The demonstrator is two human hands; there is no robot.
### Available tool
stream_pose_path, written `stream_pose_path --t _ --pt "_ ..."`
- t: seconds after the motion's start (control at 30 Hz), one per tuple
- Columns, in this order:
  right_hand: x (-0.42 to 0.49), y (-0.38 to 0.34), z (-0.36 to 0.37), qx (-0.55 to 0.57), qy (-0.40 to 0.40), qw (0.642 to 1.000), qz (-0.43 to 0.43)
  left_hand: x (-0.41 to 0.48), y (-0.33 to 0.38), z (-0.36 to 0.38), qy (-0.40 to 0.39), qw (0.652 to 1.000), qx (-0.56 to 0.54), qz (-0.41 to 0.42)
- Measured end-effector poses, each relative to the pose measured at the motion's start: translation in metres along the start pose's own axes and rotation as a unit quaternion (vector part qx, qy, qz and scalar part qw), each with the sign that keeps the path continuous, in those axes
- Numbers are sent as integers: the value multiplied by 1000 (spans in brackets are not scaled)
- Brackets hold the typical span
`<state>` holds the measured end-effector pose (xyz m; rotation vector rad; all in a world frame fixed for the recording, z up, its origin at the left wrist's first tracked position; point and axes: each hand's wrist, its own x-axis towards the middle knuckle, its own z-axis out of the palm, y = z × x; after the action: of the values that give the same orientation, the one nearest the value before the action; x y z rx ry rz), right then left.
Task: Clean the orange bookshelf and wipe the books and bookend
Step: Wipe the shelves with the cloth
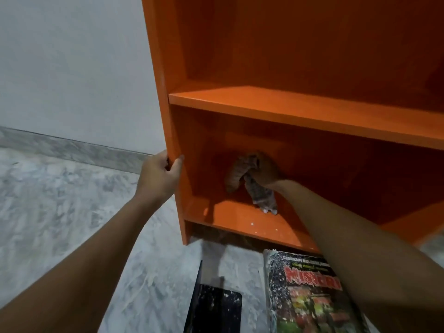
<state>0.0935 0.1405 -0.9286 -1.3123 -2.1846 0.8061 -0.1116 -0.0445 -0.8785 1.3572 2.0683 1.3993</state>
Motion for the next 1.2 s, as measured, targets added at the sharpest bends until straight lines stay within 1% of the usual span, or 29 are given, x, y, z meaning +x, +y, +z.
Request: stream_pose_path --t 0.07,0.1,0.17,0.2,0.27,0.33,0.4,0.47,0.6,0.7,0.77,0.8,0.87,0.93,1.0,1.07,1.2 --pt "27 8 9 2 4 1000 -21 5 -7 -1 -13 1000 16 6" --pt "43 18 17 10 13 1000 -16 7 -9 -2 -19 1000 21 10" --pt "56 25 33 41 -21 999 18 9 -11 -3 -26 999 24 17" --pt "66 34 46 31 -45 998 26 10 -11 -4 -26 999 24 20" --pt "76 45 74 -31 -109 993 34 11 -13 -4 -24 999 26 18" --pt "91 55 106 -94 -92 989 62 12 -13 -3 -24 999 26 17" --pt "75 23 119 -74 -103 990 66 12 -14 -2 -22 999 25 18" --pt "60 -4 128 -46 -127 990 34 12 -14 -2 -20 999 26 22" --pt "35 -10 129 -105 -151 983 -20 12 -15 0 -12 999 27 35" --pt "8 -6 130 -102 -147 981 -76 12 -14 -1 -6 999 27 35" --pt "-17 -8 132 -126 -136 974 -127 12 -12 -2 -9 999 24 34" --pt "-28 -9 133 -145 -143 967 -156 12 -12 -2 -12 999 19 34" --pt "-46 -20 129 -158 -190 945 -216 11 -11 -1 -17 999 11 32" --pt "-60 -32 119 -154 -262 916 -262 10 -12 -1 -16 999 7 34" --pt "-76 -43 107 -163 -309 895 -279 9 -12 -1 -10 999 8 42" --pt "-90 -49 94 -132 -319 898 -274 6 -11 0 3 999 6 37" --pt "-77 -37 49 -59 -286 941 -170 -8 -18 14 41 998 -37 -1"
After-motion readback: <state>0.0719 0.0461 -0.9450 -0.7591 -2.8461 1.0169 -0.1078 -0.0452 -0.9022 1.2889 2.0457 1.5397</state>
